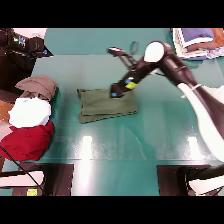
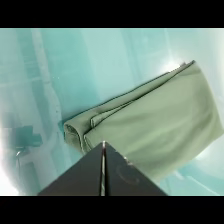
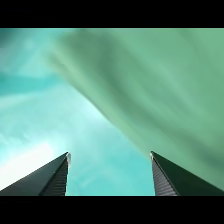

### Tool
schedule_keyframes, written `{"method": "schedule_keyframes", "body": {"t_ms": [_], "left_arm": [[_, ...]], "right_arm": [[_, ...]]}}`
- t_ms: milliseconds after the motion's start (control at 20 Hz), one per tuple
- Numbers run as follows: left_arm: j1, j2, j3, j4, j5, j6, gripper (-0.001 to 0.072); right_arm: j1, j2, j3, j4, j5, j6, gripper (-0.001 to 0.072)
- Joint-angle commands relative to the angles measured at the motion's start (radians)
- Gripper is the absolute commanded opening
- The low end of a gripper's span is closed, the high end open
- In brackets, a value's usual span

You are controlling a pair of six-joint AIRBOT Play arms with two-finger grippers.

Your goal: Fold the shirts.

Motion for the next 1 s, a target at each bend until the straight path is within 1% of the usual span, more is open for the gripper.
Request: {"method": "schedule_keyframes", "body": {"t_ms": [0, 150, 250, 350, 650, 700, 950], "left_arm": [[0.002, 0.0, -0.001, -0.005, -0.008, 0.0, 0.0024], [0.002, -0.001, -0.019, -0.009, -0.002, -0.001, 0.0025], [0.002, -0.002, -0.042, -0.009, 0.005, -0.001, 0.0025], [0.002, -0.001, -0.061, -0.01, 0.011, -0.001, 0.0025], [0.002, -0.002, -0.065, -0.032, 0.021, -0.001, 0.0025], [0.002, -0.002, -0.065, -0.032, 0.022, -0.001, 0.0025], [0.002, -0.002, -0.065, -0.032, 0.023, -0.001, 0.0025]], "right_arm": [[-0.173, 0.104, -0.234, -0.044, 0.0, 0.004, 0.0574], [-0.32, 0.106, -0.378, -0.022, -0.069, 0.004, 0.0576], [-0.399, 0.074, -0.436, 0.091, -0.136, 0.002, 0.0576], [-0.444, 0.021, -0.463, 0.234, -0.179, -0.053, 0.0578], [-0.412, -0.172, -0.461, 0.546, -0.196, -0.171, 0.058], [-0.394, -0.199, -0.447, 0.563, -0.193, -0.173, 0.058], [-0.287, -0.264, -0.304, 0.545, -0.193, -0.174, 0.0573]]}}
